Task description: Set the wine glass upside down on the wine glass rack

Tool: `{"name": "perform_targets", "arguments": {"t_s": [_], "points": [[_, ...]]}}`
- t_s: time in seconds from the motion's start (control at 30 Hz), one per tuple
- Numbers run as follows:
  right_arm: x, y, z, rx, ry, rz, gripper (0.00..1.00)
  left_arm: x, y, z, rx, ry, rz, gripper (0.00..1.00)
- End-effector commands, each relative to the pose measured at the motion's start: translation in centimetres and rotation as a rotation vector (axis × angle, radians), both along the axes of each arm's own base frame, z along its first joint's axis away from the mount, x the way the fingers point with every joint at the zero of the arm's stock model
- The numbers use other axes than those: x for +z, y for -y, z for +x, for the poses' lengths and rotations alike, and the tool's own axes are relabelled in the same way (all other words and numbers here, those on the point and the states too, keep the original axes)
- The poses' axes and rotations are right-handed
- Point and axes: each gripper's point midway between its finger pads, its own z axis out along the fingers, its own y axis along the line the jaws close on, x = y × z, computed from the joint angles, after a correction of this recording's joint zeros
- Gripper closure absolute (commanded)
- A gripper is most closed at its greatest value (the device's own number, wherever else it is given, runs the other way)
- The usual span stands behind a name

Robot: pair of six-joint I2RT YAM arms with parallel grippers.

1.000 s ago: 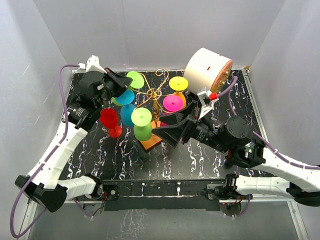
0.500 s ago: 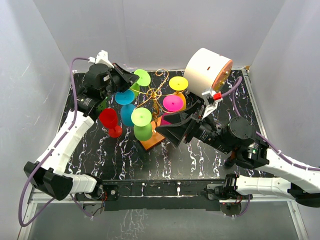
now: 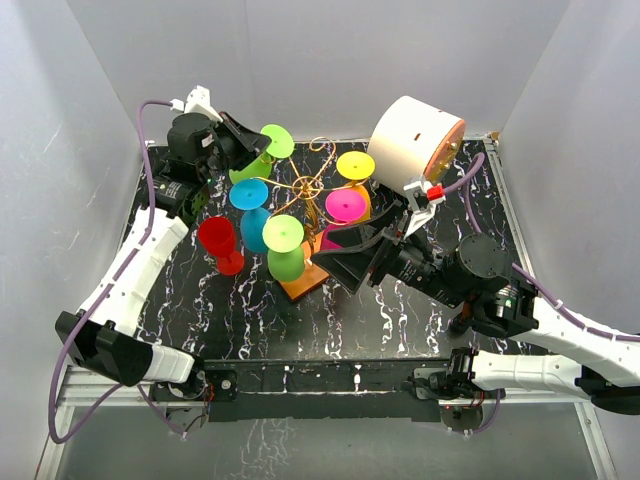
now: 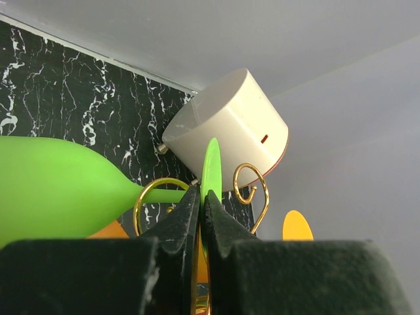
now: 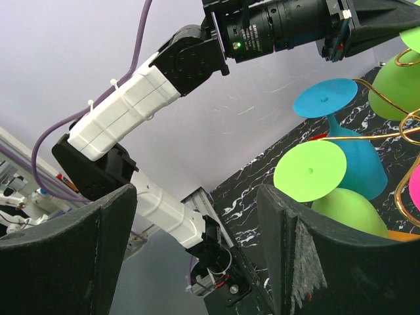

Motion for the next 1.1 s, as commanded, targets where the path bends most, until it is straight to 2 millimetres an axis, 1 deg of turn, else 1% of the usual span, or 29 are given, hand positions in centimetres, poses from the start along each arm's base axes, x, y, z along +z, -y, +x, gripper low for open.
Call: {"name": "perform_targets", "arguments": {"t_s": [0.0, 0.2, 0.37, 0.63, 0.77, 0.87, 0.97, 1.07], "points": [[1.6, 0.6, -0.1, -0.008, 0.023, 0.043, 0.27, 3.5, -1.2, 0.3, 0.007, 0.115, -0.014, 1.00], [1.5, 0.8, -0.2, -0.010, 0.018, 0.046, 0.28, 3.2, -1.7, 0.4, -0.001, 0.106, -0.029, 1.00], [1.4, 0.8, -0.2, -0.008, 0.013, 0.048, 0.28, 3.1, -2.3, -0.3, -0.003, 0.099, -0.041, 1.00], [1.3, 0.6, -0.3, 0.002, 0.012, 0.046, 0.28, 2.2, -1.9, -2.2, -0.050, 0.040, -0.089, 1.00], [1.3, 0.4, -0.3, 0.004, 0.012, 0.042, 0.28, 2.0, -1.8, -2.6, -0.055, 0.022, -0.106, 0.98], [1.3, 0.4, -0.3, 0.005, 0.013, 0.042, 0.28, 1.6, -2.1, -2.6, -0.038, 0.008, -0.101, 0.96], [1.3, 0.5, -0.3, 0.005, 0.012, 0.044, 0.28, 0.6, -2.5, -2.5, -0.015, -0.020, -0.087, 0.94], [1.3, 0.5, -0.4, 0.007, 0.009, 0.045, 0.28, -0.5, -2.7, -2.6, -0.004, -0.044, -0.077, 0.88]]}}
